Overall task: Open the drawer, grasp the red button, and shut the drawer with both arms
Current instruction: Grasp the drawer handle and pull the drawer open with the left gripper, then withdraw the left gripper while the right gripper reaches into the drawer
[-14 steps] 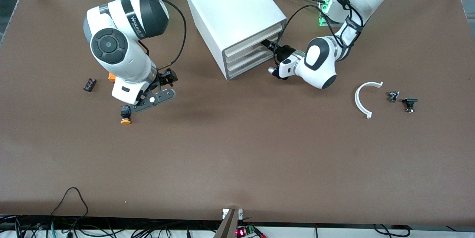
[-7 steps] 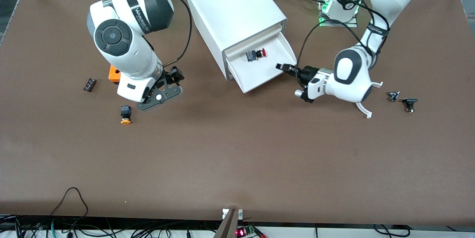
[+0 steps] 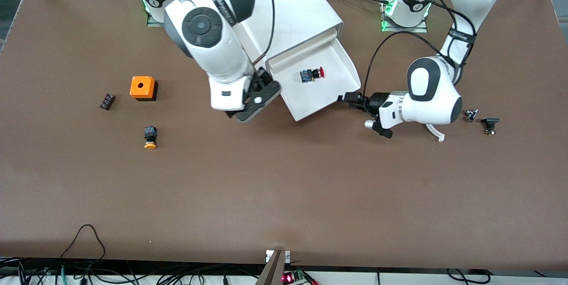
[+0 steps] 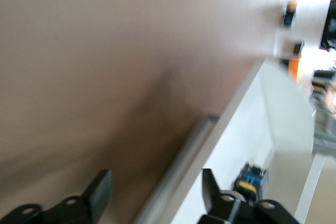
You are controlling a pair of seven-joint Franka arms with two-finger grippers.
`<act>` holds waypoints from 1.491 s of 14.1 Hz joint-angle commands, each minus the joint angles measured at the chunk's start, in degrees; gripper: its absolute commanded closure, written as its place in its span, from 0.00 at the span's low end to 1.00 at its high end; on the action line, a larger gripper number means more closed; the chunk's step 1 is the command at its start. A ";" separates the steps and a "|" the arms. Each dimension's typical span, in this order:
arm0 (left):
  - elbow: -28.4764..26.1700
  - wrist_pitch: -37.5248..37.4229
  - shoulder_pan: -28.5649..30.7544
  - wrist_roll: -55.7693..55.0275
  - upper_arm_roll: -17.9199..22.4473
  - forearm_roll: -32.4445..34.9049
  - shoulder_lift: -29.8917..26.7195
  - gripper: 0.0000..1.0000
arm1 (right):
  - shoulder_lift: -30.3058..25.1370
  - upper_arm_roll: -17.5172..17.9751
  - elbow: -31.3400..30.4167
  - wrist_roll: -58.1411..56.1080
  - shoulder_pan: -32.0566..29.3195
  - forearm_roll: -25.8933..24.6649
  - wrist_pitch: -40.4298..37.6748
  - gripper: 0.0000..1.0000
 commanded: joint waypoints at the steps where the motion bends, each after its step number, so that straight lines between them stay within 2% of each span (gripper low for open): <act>1: -0.67 0.87 6.63 -0.87 0.05 0.83 -7.24 0.00 | 3.71 4.37 4.95 -7.42 -0.62 0.69 0.15 0.00; 3: -0.58 0.88 7.51 -1.05 0.57 3.09 -11.97 0.00 | 4.85 6.14 5.04 -14.87 -0.53 0.86 0.76 0.00; 4: 0.90 0.35 7.69 -1.22 1.71 10.50 -14.43 0.00 | 5.38 6.84 5.04 -19.35 -0.53 0.95 0.68 0.00; 6: 4.50 -5.24 7.69 -2.18 2.25 24.93 -18.74 0.00 | 6.17 8.07 4.95 -26.30 -0.18 1.04 -0.20 0.00; 9: 11.52 -17.53 7.69 -9.02 3.39 40.15 -22.97 0.00 | 7.22 11.41 4.95 -30.11 0.17 0.51 -0.99 0.00; 11: 16.80 -22.75 7.61 -14.99 2.69 47.20 -23.68 0.00 | 8.89 11.41 5.04 -32.82 1.31 0.33 -0.56 0.00; 14: 20.07 -29.79 7.52 -16.25 3.12 50.12 -23.95 0.00 | 10.82 11.33 4.95 -38.01 1.67 0.33 -1.08 0.00; 16: 19.90 -28.58 7.61 -16.60 3.65 51.54 -23.86 0.00 | 11.36 11.24 4.86 -39.78 2.54 -0.10 -1.08 0.00; 18: 19.64 -28.31 7.69 -16.69 4.44 50.31 -23.77 0.00 | 12.14 11.24 4.86 -39.61 4.03 -2.64 -1.08 0.00; 21: 19.81 -28.48 7.69 -16.52 4.53 49.60 -23.77 0.00 | 12.94 11.15 4.51 -38.99 6.06 -2.92 -1.08 0.00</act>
